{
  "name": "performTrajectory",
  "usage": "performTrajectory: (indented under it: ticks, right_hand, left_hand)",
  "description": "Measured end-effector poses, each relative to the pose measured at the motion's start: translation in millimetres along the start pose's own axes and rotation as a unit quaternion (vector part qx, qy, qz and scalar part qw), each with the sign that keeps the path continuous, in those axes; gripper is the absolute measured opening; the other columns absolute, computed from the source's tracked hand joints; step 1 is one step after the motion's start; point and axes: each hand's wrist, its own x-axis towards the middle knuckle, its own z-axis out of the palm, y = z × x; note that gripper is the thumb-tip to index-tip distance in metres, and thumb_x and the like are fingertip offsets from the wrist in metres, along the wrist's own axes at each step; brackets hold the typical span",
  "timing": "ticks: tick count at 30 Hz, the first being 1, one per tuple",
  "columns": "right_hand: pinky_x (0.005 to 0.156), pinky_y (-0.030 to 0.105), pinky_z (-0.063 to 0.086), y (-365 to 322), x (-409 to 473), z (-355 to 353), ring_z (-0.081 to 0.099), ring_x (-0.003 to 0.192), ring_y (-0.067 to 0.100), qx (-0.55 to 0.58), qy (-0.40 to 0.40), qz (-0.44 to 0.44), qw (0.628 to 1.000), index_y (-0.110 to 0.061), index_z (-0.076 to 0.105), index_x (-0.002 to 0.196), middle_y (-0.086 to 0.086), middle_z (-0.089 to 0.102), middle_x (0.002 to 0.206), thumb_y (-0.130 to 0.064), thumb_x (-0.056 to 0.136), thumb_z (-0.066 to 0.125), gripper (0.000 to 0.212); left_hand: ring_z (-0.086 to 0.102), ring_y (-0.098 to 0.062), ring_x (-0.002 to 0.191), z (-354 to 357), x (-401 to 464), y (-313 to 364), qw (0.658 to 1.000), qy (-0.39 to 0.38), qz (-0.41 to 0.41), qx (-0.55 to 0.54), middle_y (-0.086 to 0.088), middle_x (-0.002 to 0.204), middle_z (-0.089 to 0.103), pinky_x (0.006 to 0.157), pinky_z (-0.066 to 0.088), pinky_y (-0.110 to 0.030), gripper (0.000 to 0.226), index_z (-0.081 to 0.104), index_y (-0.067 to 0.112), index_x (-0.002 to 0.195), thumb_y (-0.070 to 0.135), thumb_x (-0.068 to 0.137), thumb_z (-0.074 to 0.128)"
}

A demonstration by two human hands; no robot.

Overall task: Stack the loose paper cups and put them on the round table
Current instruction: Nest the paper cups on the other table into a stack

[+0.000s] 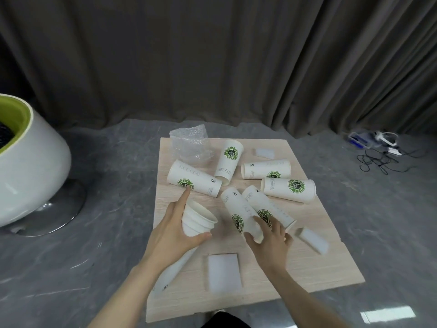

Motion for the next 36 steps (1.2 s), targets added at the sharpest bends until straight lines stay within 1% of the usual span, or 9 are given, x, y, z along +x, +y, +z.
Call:
performTrajectory:
  ticks: [4, 7, 13, 16, 20, 25, 28, 31, 36]
  right_hand:
    - [0.095, 0.044, 0.031, 5.3, -4.6, 9.4, 0.045, 0.122, 0.024, -0.004, -0.015, -0.038, 0.999, -0.035, 0.054, 0.131, 0.000, 0.051, 0.127, -0.041, 0.074, 0.075, 0.061]
    - [0.082, 0.047, 0.045, 4.1, -14.2, 12.4, 0.056, 0.108, 0.028, -0.019, -0.008, -0.091, 0.996, -0.033, 0.056, 0.129, 0.004, 0.058, 0.117, -0.040, 0.060, 0.085, 0.076]
    - [0.067, 0.045, 0.054, 3.9, -25.1, 17.9, 0.059, 0.105, 0.035, 0.005, 0.001, -0.108, 0.994, -0.035, 0.035, 0.136, 0.015, 0.056, 0.124, -0.037, 0.055, 0.090, 0.098]
    - [0.075, 0.049, 0.054, 3.1, -24.7, 19.6, 0.050, 0.115, 0.035, 0.078, 0.008, -0.110, 0.991, -0.036, 0.033, 0.137, 0.017, 0.048, 0.130, -0.027, 0.062, 0.088, 0.093]
    - [0.088, 0.050, 0.051, 3.2, -19.8, 10.3, 0.033, 0.128, 0.022, 0.180, 0.043, -0.141, 0.973, -0.038, 0.041, 0.136, 0.008, 0.034, 0.137, -0.020, 0.068, 0.084, 0.082]
    - [0.093, 0.018, 0.041, -0.6, -9.3, -22.3, 0.025, 0.136, 0.006, 0.257, 0.066, -0.175, 0.948, -0.047, 0.043, 0.135, -0.012, 0.022, 0.144, -0.021, 0.073, 0.082, 0.078]
    - [0.105, 0.019, 0.033, -4.9, -3.4, -48.4, 0.024, 0.141, 0.011, 0.291, 0.041, -0.187, 0.937, -0.045, 0.045, 0.137, -0.006, 0.023, 0.148, -0.016, 0.075, 0.080, 0.077]
    - [0.106, 0.008, 0.025, -12.2, 1.2, -73.7, 0.023, 0.142, 0.010, 0.316, 0.015, -0.187, 0.930, -0.040, 0.047, 0.138, -0.004, 0.027, 0.148, -0.019, 0.077, 0.078, 0.071]
    - [0.105, 0.023, 0.035, -20.7, 8.5, -107.8, 0.030, 0.138, 0.003, 0.394, -0.013, -0.150, 0.907, -0.041, 0.053, 0.132, -0.012, 0.035, 0.146, -0.032, 0.075, 0.072, 0.061]
  left_hand:
    - [0.034, 0.013, 0.100, 0.4, -1.5, 0.6, 1.000, -0.002, -0.005, 0.006, 0.038, 0.119, 0.026, 0.075, 0.037, -0.024, 0.108, -0.007, 0.073, 0.131, 0.065, 0.061, 0.074]
    - [0.033, 0.014, 0.100, -0.9, -3.7, 0.0, 1.000, -0.004, -0.003, 0.008, 0.036, 0.121, 0.026, 0.078, 0.038, -0.026, 0.108, -0.008, 0.073, 0.131, 0.062, 0.063, 0.076]
    - [0.035, 0.010, 0.107, -3.0, -6.8, -4.3, 1.000, -0.010, 0.002, 0.022, 0.036, 0.123, 0.026, 0.082, 0.040, -0.028, 0.109, -0.007, 0.071, 0.133, 0.063, 0.063, 0.075]
    - [0.034, 0.014, 0.106, -4.1, -7.9, -6.3, 0.999, -0.012, 0.004, 0.030, 0.039, 0.122, 0.026, 0.081, 0.039, -0.026, 0.108, -0.006, 0.070, 0.135, 0.063, 0.062, 0.075]
    - [0.033, 0.015, 0.102, -6.1, -5.7, -8.2, 0.999, -0.017, 0.005, 0.033, 0.042, 0.114, 0.026, 0.081, 0.038, -0.026, 0.108, -0.005, 0.071, 0.134, 0.065, 0.061, 0.075]
    - [0.037, 0.009, 0.105, -5.9, -0.1, -4.5, 0.999, -0.026, 0.016, 0.026, 0.035, 0.121, 0.028, 0.079, 0.039, -0.027, 0.109, -0.005, 0.070, 0.135, 0.069, 0.059, 0.074]
    - [0.041, 0.006, 0.104, -4.2, 3.2, -2.3, 0.998, -0.040, 0.026, 0.034, 0.033, 0.124, 0.032, 0.076, 0.038, -0.025, 0.108, -0.004, 0.067, 0.137, 0.069, 0.060, 0.072]
    - [0.044, 0.004, 0.101, -2.7, 6.2, -1.2, 0.997, -0.055, 0.038, 0.045, 0.033, 0.122, 0.032, 0.071, 0.038, -0.022, 0.108, -0.004, 0.065, 0.139, 0.070, 0.061, 0.071]
    - [0.047, -0.001, 0.101, -7.3, 7.9, -1.5, 0.991, -0.063, 0.072, 0.095, 0.027, 0.120, 0.034, 0.067, 0.038, -0.023, 0.109, -0.008, 0.062, 0.140, 0.070, 0.064, 0.068]
